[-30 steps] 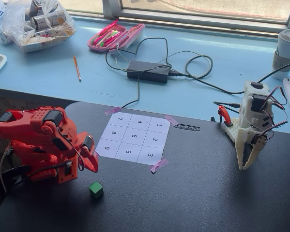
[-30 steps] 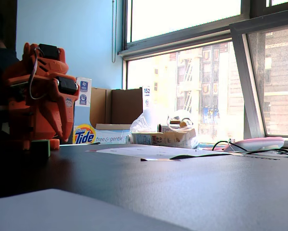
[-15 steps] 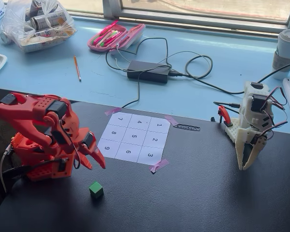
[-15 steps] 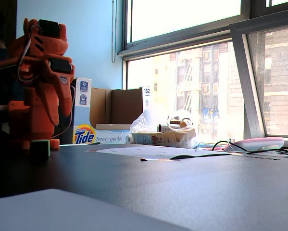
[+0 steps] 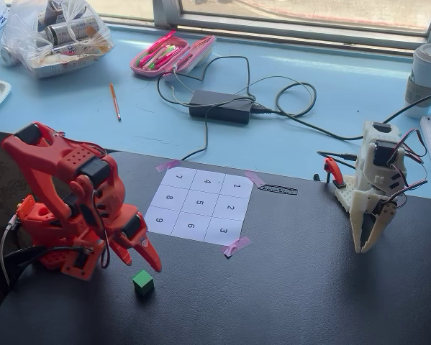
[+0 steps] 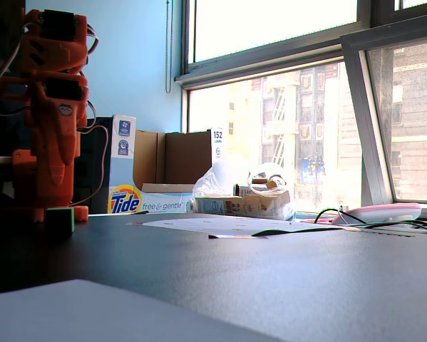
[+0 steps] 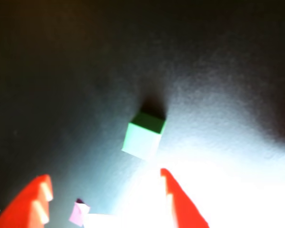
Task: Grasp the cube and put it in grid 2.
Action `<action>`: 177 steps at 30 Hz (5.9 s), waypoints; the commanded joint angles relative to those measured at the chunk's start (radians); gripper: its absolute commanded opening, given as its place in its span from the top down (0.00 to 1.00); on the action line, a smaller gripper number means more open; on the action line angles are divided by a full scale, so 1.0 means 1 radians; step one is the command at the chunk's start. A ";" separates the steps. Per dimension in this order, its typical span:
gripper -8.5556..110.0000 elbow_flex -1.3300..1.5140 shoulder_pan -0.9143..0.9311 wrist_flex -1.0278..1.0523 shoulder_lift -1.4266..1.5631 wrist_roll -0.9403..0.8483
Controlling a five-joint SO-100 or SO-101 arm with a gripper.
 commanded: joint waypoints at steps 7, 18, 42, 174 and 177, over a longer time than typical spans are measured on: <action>0.56 0.014 0.014 -0.032 -0.074 0.046; 0.57 0.117 0.011 -0.160 -0.149 0.077; 0.93 -0.032 0.041 -0.250 -0.360 0.063; 0.60 -1.890 -0.904 0.575 -1.424 0.120; 0.60 -1.847 -0.870 0.581 -1.269 0.114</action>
